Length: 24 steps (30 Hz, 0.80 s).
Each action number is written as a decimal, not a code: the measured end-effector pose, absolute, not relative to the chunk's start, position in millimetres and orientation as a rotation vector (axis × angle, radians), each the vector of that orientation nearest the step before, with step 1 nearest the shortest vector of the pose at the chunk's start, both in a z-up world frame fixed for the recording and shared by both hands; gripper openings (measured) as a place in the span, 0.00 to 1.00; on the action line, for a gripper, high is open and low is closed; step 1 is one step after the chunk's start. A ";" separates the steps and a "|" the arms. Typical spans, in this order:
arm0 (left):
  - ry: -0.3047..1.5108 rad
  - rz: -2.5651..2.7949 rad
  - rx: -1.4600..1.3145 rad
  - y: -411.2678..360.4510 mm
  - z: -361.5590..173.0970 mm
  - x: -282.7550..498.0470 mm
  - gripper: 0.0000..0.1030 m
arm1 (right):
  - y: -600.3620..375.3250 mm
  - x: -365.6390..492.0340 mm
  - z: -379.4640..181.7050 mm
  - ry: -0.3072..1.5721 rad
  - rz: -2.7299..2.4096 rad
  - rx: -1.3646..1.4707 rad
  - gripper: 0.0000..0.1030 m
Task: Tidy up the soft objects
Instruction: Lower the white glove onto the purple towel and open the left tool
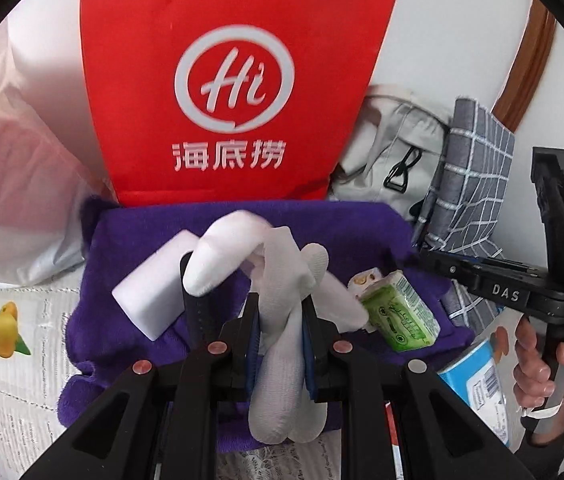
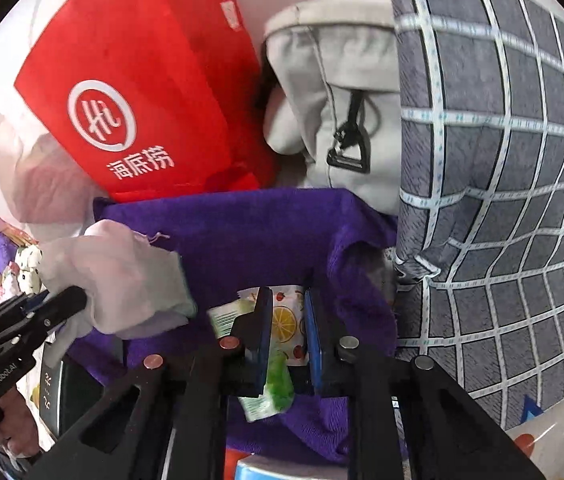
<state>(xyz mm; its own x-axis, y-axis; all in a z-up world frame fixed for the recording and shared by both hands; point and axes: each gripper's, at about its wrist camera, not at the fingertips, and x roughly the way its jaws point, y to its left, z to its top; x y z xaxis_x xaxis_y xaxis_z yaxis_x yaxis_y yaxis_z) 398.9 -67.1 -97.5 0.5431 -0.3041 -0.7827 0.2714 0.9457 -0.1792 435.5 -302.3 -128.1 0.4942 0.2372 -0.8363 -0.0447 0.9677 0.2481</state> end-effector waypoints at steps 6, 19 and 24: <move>0.988 -0.342 -0.034 -65.8 -113.0 406.0 0.19 | -302.0 438.8 -131.0 1.041 0.175 0.200 0.17; 1.009 -0.255 -0.035 -63.8 -116.0 414.4 0.59 | -295.5 414.8 -94.8 0.943 0.200 0.189 0.32; 0.943 -0.191 0.003 -56.1 -94.4 404.5 0.66 | -287.5 402.1 -78.9 0.913 0.215 0.172 0.33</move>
